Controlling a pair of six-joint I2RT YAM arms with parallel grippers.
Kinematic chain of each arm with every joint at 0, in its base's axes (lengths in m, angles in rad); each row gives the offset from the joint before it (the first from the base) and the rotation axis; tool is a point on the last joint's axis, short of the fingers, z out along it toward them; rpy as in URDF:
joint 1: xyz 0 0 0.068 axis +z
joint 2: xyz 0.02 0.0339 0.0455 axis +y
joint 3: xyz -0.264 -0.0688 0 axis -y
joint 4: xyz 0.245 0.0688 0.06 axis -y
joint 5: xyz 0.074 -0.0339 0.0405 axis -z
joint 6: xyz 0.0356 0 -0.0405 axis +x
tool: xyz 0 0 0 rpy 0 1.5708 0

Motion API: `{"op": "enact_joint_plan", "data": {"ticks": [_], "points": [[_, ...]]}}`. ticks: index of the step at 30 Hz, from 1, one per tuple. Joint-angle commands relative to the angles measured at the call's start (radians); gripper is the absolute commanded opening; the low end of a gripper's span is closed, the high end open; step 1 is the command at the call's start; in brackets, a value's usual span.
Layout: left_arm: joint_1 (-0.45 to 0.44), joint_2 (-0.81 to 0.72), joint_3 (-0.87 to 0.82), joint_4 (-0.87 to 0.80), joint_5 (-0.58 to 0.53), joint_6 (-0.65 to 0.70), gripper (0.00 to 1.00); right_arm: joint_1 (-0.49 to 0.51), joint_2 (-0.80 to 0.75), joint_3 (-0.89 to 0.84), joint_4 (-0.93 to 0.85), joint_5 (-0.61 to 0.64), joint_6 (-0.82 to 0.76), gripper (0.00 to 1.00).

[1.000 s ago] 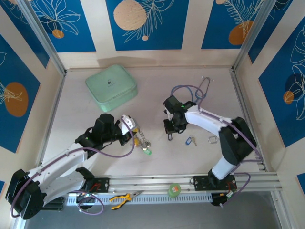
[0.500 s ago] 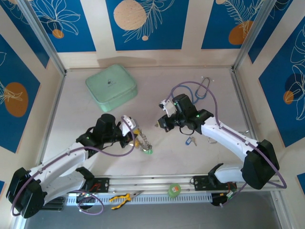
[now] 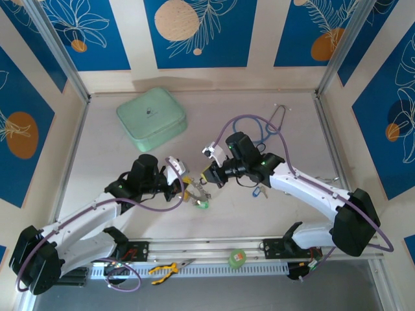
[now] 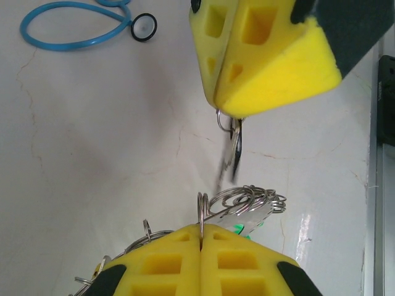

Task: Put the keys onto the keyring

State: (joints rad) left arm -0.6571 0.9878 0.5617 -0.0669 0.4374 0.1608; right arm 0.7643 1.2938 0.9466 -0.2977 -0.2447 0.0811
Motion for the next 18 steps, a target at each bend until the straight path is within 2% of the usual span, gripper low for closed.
{"op": "enact_joint_plan", "data": {"ticks": [1,9,18], "points": [[-0.01,-0.008,0.02,0.019,0.03,-0.019,0.0,0.023,0.011,-0.002,0.043,-0.02,-0.037,0.0],[-0.01,-0.005,0.018,0.02,0.049,-0.029,0.0,0.062,0.026,-0.014,0.104,-0.025,-0.078,0.0],[-0.009,-0.005,0.017,0.026,0.057,-0.032,0.0,0.08,0.055,0.002,0.094,-0.017,-0.098,0.0]]}}
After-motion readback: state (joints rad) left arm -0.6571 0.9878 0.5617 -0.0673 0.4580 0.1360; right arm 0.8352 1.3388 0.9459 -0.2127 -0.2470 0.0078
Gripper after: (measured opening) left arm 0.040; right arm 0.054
